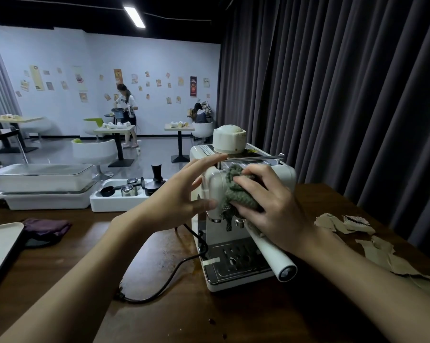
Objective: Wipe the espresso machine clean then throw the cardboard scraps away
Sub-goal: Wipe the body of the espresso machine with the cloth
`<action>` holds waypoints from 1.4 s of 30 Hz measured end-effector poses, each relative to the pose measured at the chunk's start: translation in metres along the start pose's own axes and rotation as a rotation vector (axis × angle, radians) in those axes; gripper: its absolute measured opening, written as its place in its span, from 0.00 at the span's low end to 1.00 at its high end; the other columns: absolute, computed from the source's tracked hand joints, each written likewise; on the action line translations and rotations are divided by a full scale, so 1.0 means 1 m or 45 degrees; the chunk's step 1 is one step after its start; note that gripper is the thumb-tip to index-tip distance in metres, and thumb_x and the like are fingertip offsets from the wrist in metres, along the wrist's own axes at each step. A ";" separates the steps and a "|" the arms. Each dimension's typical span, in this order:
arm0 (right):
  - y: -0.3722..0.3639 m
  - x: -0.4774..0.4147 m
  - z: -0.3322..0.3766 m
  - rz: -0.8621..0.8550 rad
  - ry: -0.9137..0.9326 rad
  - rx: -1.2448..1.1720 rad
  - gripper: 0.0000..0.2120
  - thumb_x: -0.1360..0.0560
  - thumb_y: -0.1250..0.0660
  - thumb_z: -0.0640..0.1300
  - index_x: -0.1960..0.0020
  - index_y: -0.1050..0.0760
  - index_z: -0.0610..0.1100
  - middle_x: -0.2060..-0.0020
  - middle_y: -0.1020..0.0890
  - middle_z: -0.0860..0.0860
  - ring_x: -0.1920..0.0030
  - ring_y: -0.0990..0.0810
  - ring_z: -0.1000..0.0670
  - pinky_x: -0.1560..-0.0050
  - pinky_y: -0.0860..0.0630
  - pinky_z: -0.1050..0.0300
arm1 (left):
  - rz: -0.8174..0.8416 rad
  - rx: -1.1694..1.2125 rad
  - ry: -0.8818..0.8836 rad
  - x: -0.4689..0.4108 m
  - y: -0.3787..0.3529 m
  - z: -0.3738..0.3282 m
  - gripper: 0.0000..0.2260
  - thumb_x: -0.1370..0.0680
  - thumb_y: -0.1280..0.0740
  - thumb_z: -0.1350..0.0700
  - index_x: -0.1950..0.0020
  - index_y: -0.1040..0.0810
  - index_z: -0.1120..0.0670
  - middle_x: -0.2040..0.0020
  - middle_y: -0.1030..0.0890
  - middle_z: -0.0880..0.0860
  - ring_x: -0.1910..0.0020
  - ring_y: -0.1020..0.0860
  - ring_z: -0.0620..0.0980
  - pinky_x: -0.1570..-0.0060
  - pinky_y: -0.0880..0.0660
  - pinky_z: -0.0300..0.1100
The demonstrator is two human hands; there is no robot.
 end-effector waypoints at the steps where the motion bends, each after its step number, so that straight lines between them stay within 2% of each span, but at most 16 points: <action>1: 0.001 -0.003 -0.001 0.003 -0.011 0.024 0.19 0.26 0.29 0.42 0.39 0.24 0.34 0.43 0.25 0.39 0.43 0.23 0.41 0.38 0.26 0.50 | 0.010 0.011 -0.005 0.000 0.000 0.000 0.38 0.25 0.27 0.63 0.24 0.38 0.35 0.26 0.35 0.36 0.25 0.41 0.33 0.25 0.43 0.42; 4: 0.003 -0.007 -0.002 -0.042 -0.065 0.160 0.19 0.25 0.30 0.43 0.39 0.23 0.34 0.43 0.24 0.40 0.42 0.25 0.41 0.38 0.30 0.50 | 0.018 0.094 0.000 0.002 -0.001 -0.004 0.33 0.23 0.28 0.57 0.24 0.37 0.36 0.27 0.34 0.33 0.27 0.39 0.29 0.28 0.41 0.31; 7: -0.001 -0.009 0.005 -0.038 -0.114 0.184 0.20 0.23 0.34 0.48 0.37 0.25 0.36 0.40 0.28 0.42 0.40 0.28 0.43 0.38 0.31 0.51 | -0.003 0.149 0.009 0.003 -0.002 -0.006 0.30 0.24 0.31 0.52 0.25 0.36 0.36 0.29 0.33 0.31 0.28 0.37 0.29 0.33 0.40 0.23; 12: 0.000 -0.004 0.000 0.044 -0.146 0.360 0.28 0.24 0.36 0.59 0.33 0.27 0.39 0.38 0.26 0.44 0.38 0.30 0.44 0.39 0.36 0.50 | -0.015 0.132 0.017 0.003 -0.001 -0.004 0.28 0.23 0.33 0.50 0.26 0.35 0.34 0.30 0.33 0.29 0.28 0.37 0.30 0.32 0.38 0.26; 15: -0.004 -0.006 0.004 0.058 -0.129 0.354 0.29 0.25 0.33 0.57 0.31 0.29 0.39 0.37 0.26 0.44 0.37 0.31 0.44 0.38 0.37 0.50 | -0.065 0.154 0.027 0.004 -0.001 -0.006 0.21 0.19 0.36 0.47 0.26 0.33 0.35 0.30 0.31 0.29 0.30 0.34 0.30 0.35 0.33 0.26; 16: -0.005 -0.008 0.006 0.057 -0.104 0.347 0.28 0.25 0.33 0.56 0.31 0.29 0.39 0.38 0.26 0.44 0.38 0.31 0.44 0.39 0.36 0.50 | -0.093 0.160 0.029 0.003 0.000 -0.007 0.19 0.17 0.40 0.46 0.26 0.33 0.36 0.30 0.30 0.30 0.29 0.33 0.31 0.35 0.32 0.29; 19: -0.002 -0.006 0.001 0.058 -0.012 0.335 0.25 0.24 0.35 0.54 0.33 0.27 0.39 0.39 0.24 0.43 0.40 0.29 0.43 0.42 0.33 0.48 | -0.124 0.166 0.039 0.002 -0.001 -0.006 0.19 0.18 0.46 0.42 0.26 0.32 0.37 0.28 0.29 0.36 0.26 0.34 0.38 0.28 0.35 0.45; 20: 0.001 -0.002 -0.003 0.055 0.000 0.342 0.25 0.24 0.35 0.53 0.33 0.26 0.39 0.40 0.23 0.43 0.40 0.28 0.43 0.42 0.32 0.47 | -0.133 0.162 0.048 0.001 -0.002 -0.006 0.20 0.18 0.46 0.41 0.26 0.32 0.36 0.27 0.29 0.36 0.26 0.34 0.37 0.27 0.36 0.45; 23: 0.005 0.006 -0.009 0.011 -0.019 0.363 0.24 0.24 0.34 0.53 0.34 0.25 0.39 0.41 0.23 0.43 0.41 0.27 0.42 0.43 0.32 0.46 | -0.176 0.094 0.062 0.001 -0.004 -0.007 0.20 0.19 0.47 0.40 0.27 0.33 0.33 0.29 0.30 0.33 0.28 0.35 0.33 0.29 0.37 0.39; 27: -0.003 -0.003 0.002 0.012 0.034 0.307 0.23 0.25 0.32 0.51 0.36 0.24 0.38 0.42 0.23 0.43 0.42 0.27 0.43 0.44 0.31 0.48 | -0.196 0.080 0.046 0.000 -0.005 -0.008 0.19 0.18 0.48 0.41 0.27 0.32 0.35 0.29 0.29 0.35 0.28 0.33 0.34 0.30 0.35 0.40; 29: -0.003 -0.001 -0.003 0.023 0.061 0.292 0.23 0.26 0.30 0.51 0.36 0.24 0.38 0.42 0.23 0.43 0.42 0.27 0.43 0.44 0.31 0.48 | -0.189 0.078 0.040 0.000 -0.005 -0.008 0.19 0.18 0.46 0.41 0.27 0.32 0.35 0.29 0.29 0.35 0.30 0.33 0.32 0.33 0.35 0.34; 31: 0.003 0.009 -0.015 -0.054 -0.015 0.257 0.23 0.27 0.30 0.50 0.37 0.23 0.37 0.41 0.26 0.45 0.43 0.26 0.43 0.44 0.30 0.47 | -0.163 0.085 0.038 0.001 -0.007 -0.008 0.19 0.19 0.41 0.40 0.28 0.33 0.34 0.30 0.30 0.33 0.32 0.33 0.26 0.37 0.34 0.26; 34: 0.007 0.021 -0.022 -0.190 -0.179 0.133 0.22 0.26 0.30 0.48 0.39 0.23 0.34 0.42 0.29 0.45 0.42 0.25 0.41 0.38 0.28 0.46 | -0.139 0.087 0.027 0.001 -0.009 -0.005 0.23 0.23 0.36 0.39 0.29 0.34 0.31 0.31 0.31 0.27 0.33 0.33 0.26 0.30 0.35 0.34; 36: 0.003 0.020 -0.014 -0.168 -0.198 0.098 0.22 0.27 0.28 0.45 0.38 0.24 0.34 0.43 0.29 0.44 0.42 0.25 0.42 0.36 0.27 0.49 | -0.139 0.101 0.041 0.001 -0.009 -0.004 0.23 0.26 0.35 0.37 0.31 0.33 0.29 0.34 0.31 0.24 0.34 0.33 0.25 0.29 0.35 0.38; 39: 0.006 0.015 -0.009 -0.138 -0.194 0.108 0.26 0.32 0.24 0.44 0.37 0.27 0.38 0.46 0.23 0.43 0.46 0.23 0.46 0.41 0.25 0.56 | -0.152 0.104 0.049 0.002 -0.010 -0.006 0.22 0.24 0.35 0.41 0.31 0.33 0.29 0.35 0.31 0.23 0.32 0.32 0.29 0.27 0.33 0.44; 42: 0.021 0.022 -0.022 -0.277 -0.365 0.120 0.19 0.30 0.25 0.44 0.43 0.26 0.39 0.50 0.22 0.43 0.53 0.22 0.47 0.50 0.23 0.58 | -0.149 0.089 0.047 0.002 -0.010 -0.007 0.22 0.24 0.35 0.40 0.31 0.33 0.29 0.36 0.31 0.22 0.31 0.31 0.31 0.27 0.32 0.48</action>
Point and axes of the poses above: each hand's wrist, its own x-axis away from the middle knuckle, its own y-axis out of the back of the hand, z = x × y, the point moved 3 cm from there along -x, towards the middle knuckle
